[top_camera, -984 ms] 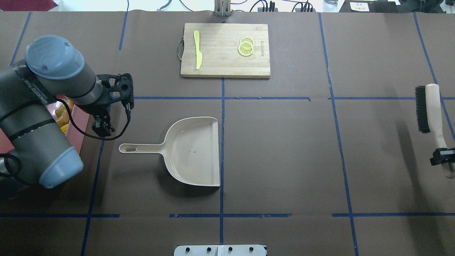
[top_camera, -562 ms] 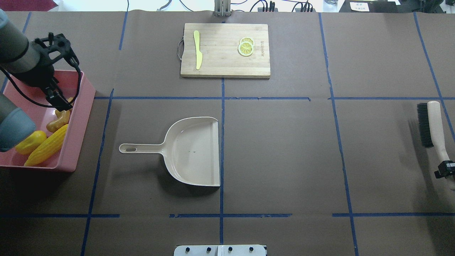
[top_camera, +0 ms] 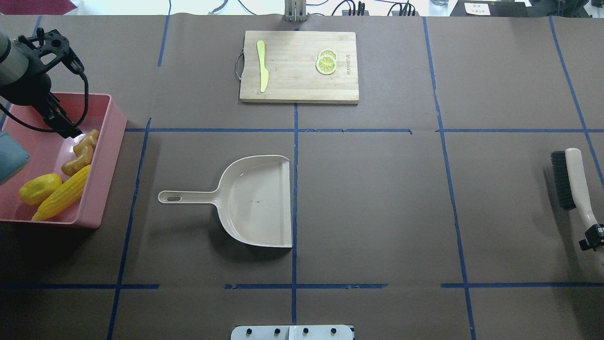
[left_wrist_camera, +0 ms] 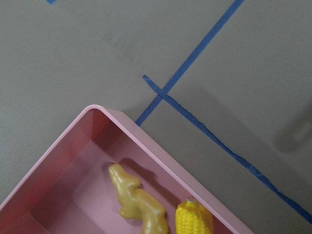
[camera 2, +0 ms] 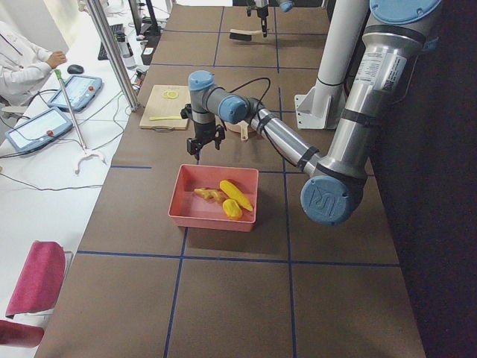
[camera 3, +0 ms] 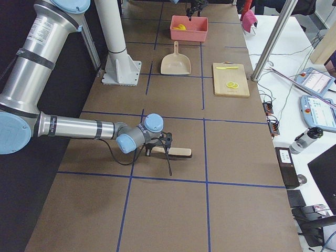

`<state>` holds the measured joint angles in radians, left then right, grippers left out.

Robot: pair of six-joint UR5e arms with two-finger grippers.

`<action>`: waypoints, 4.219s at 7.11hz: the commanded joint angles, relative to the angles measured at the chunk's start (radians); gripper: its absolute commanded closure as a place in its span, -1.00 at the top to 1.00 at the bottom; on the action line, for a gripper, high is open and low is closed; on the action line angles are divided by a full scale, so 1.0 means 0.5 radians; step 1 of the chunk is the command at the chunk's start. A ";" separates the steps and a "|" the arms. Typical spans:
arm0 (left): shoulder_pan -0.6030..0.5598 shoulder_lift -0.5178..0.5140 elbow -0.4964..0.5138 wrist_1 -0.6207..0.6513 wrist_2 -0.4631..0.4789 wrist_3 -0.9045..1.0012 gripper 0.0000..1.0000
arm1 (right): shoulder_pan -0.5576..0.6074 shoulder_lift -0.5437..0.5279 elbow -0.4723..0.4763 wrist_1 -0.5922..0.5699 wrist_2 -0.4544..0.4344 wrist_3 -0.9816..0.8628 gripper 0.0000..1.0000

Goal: Sweep and dump trash into bin

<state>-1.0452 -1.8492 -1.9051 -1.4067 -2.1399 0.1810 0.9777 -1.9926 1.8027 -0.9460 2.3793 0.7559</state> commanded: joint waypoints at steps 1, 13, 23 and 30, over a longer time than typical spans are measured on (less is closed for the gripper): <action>-0.005 0.001 -0.009 -0.003 0.000 -0.003 1.00 | -0.053 -0.006 -0.001 -0.001 -0.012 -0.091 -0.72; -0.270 0.053 0.012 0.052 -0.109 0.006 1.00 | 0.433 -0.022 0.079 -0.025 0.064 -0.370 1.00; -1.011 0.529 0.438 0.046 -0.325 -0.061 1.00 | 1.284 0.417 0.058 -1.406 -0.120 -1.831 1.00; -1.011 0.535 0.405 0.040 -0.313 -0.435 1.00 | 1.281 0.589 -0.105 -1.406 -0.114 -1.828 1.00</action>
<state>-1.5524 -1.5799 -1.6967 -1.3856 -2.2998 0.0326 1.6190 -1.7130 1.7653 -1.6485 2.3208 -0.1584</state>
